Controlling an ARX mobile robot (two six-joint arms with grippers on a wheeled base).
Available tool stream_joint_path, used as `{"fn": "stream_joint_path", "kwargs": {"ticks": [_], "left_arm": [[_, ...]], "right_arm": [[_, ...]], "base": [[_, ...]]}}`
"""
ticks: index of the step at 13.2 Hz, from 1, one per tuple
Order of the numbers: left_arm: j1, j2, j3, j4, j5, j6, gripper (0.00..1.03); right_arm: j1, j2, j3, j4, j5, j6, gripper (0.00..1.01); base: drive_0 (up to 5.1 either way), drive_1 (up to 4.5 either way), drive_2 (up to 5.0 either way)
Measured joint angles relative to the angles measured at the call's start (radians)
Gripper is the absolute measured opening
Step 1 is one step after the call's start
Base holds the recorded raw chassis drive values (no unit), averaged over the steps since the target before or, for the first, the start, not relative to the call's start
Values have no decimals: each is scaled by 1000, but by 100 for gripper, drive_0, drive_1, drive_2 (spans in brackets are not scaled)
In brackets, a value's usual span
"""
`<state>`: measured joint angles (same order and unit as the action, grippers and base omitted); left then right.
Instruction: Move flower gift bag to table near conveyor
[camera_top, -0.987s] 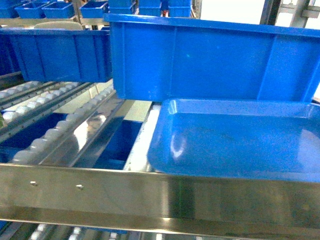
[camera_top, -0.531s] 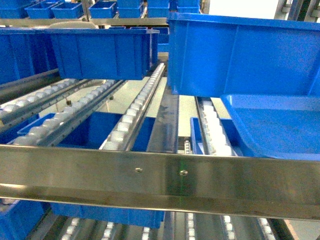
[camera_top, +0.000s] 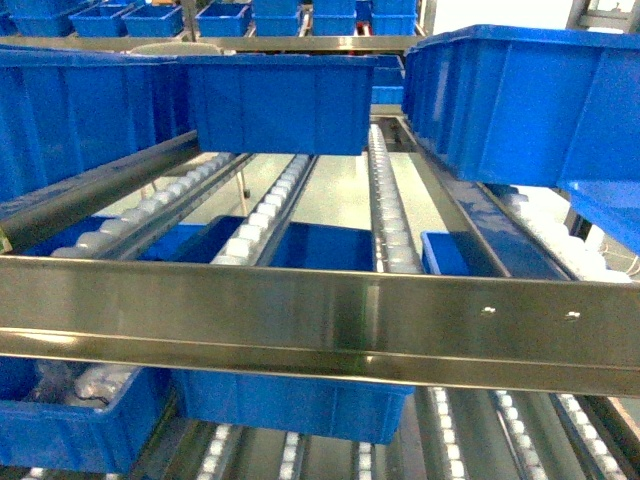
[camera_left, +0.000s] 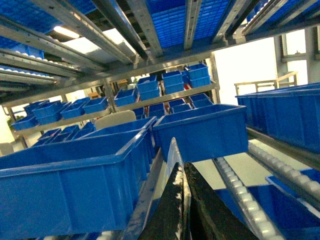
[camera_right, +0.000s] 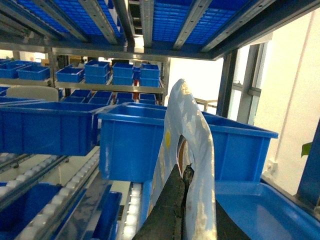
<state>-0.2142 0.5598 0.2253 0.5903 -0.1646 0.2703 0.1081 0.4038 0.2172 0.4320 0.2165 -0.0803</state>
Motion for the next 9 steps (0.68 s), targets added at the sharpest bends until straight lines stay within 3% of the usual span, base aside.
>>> {"fn": "stream_joint_path", "kwargs": {"ticks": [9], "left_arm": [[1,1,0,-1,0,0,2]], "right_arm": [[0,0,0,-4,0,0,2]], "base": [[-489,135,341]]}}
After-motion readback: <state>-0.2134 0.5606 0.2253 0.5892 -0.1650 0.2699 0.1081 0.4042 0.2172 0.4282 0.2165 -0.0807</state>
